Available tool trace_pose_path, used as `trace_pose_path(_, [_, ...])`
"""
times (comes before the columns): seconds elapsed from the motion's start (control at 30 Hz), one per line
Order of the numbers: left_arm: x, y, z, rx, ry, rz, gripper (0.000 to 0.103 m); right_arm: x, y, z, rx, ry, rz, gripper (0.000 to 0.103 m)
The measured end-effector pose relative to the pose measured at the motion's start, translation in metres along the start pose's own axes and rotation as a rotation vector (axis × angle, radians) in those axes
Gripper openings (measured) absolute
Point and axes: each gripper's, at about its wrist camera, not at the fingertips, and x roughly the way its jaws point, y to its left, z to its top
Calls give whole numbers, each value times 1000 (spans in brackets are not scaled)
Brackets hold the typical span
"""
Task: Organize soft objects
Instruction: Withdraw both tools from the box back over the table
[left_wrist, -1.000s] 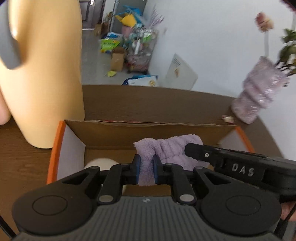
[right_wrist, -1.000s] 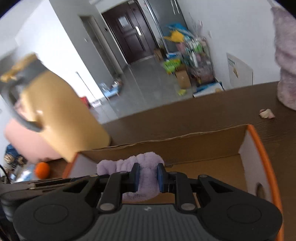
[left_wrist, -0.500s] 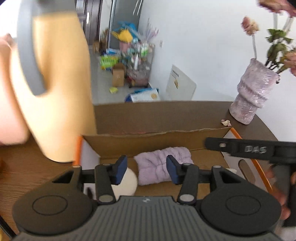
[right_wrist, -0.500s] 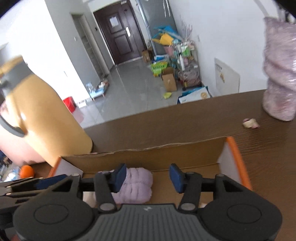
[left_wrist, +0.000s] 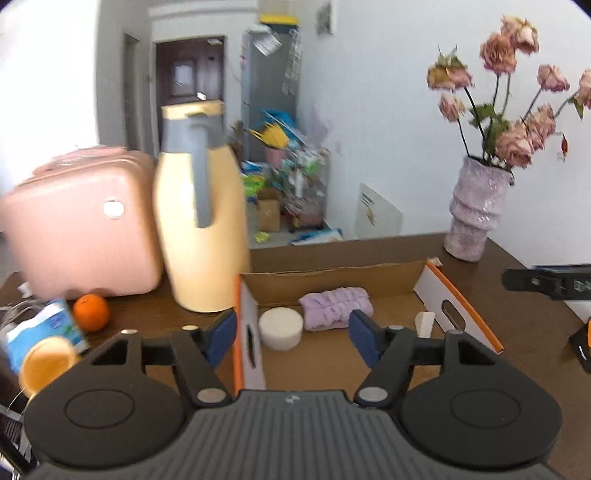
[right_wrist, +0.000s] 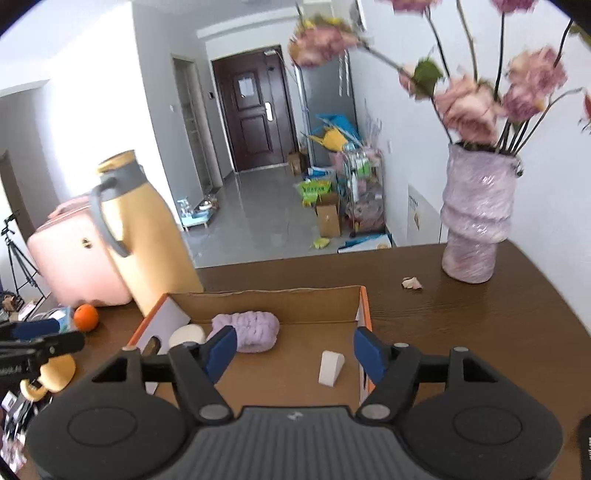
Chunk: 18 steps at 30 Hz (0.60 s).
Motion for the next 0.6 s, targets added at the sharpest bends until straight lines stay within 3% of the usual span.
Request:
trace_pose_path(0.07, [-20, -3, -17, -14, -52, 28, 74, -23, 4, -11, -25, -33, 1, 78])
trace_pose_path(0.13, [-42, -7, -38, -21, -120, 50, 89, -48, 8, -28, -58, -90, 17, 82])
trace_pose_path(0.2, [-62, -9, -62, -39, -190, 54, 97, -71, 13, -50, -107, -155, 21, 84])
trace_pose_path(0.33, [-97, -11, -105, -64, -279, 33, 100, -106, 25, -96, -180, -258, 27, 87])
trace_pose_path(0.6, [-162, -14, -179, -72, -396, 68, 103, -160, 28, -179, -186, -394, 22, 88])
